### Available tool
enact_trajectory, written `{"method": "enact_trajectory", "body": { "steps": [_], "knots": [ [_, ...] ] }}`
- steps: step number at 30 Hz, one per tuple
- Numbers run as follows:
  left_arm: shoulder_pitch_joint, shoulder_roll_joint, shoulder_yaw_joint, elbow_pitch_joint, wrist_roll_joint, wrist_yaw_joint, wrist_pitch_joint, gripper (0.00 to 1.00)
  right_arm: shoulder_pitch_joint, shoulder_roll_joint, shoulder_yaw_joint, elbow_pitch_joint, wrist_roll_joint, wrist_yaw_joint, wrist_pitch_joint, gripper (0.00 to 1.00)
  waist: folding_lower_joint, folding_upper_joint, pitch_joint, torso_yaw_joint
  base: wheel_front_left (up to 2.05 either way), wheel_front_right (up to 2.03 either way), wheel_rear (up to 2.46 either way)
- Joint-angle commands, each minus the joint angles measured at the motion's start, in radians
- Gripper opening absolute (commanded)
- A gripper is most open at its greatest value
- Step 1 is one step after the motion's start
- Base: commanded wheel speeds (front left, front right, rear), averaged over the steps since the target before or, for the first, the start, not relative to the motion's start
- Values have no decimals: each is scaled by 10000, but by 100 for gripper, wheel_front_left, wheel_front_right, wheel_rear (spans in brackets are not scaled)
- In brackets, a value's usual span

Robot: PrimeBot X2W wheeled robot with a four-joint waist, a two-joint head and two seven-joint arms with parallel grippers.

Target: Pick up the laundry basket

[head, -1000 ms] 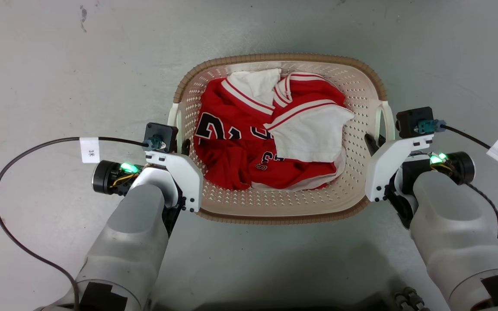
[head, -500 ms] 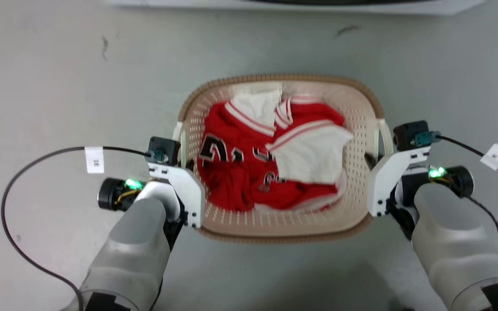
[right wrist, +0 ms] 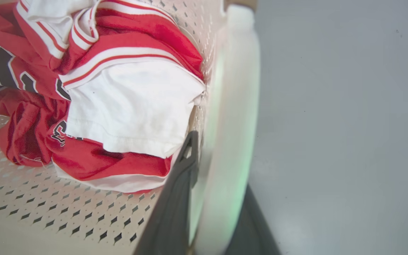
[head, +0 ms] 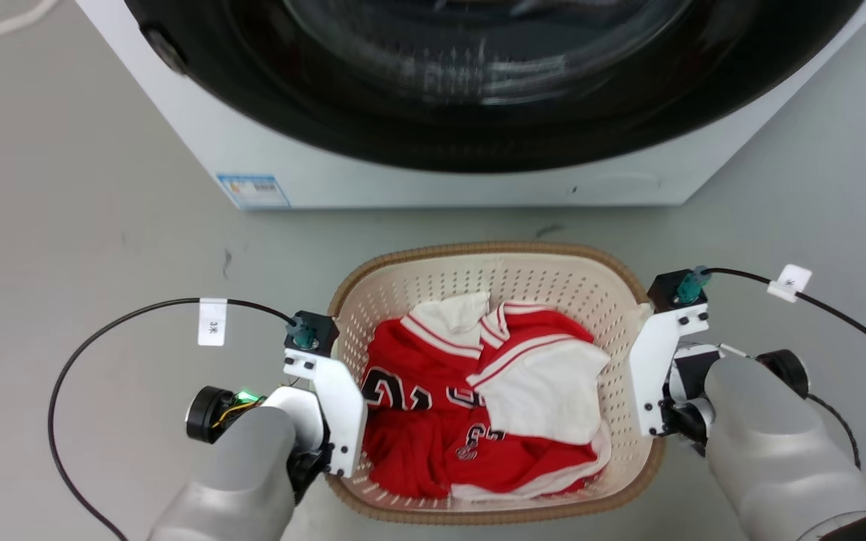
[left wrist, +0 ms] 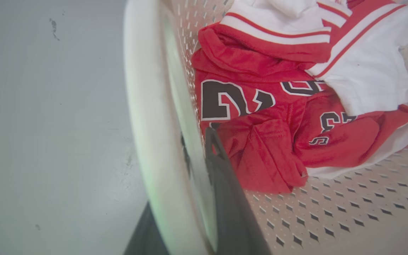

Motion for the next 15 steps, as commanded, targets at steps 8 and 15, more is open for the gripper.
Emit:
{"method": "enact_trajectory", "body": {
  "steps": [8, 15],
  "knots": [
    [769, 1882, -2131, -2467, -2616, -87, 2347, 0, 448, -451, 1663, -982, 1334, -7, 1684, 0, 2, 0, -2376, -358, 0, 0, 0],
    [676, 3075, -3092, -3730, -4186, -95, 3716, 0, 642, -1001, 2698, -1939, 2739, -5, 2793, 0, 2, 0, -3257, -394, 0, 0, 0]
  ]
}}
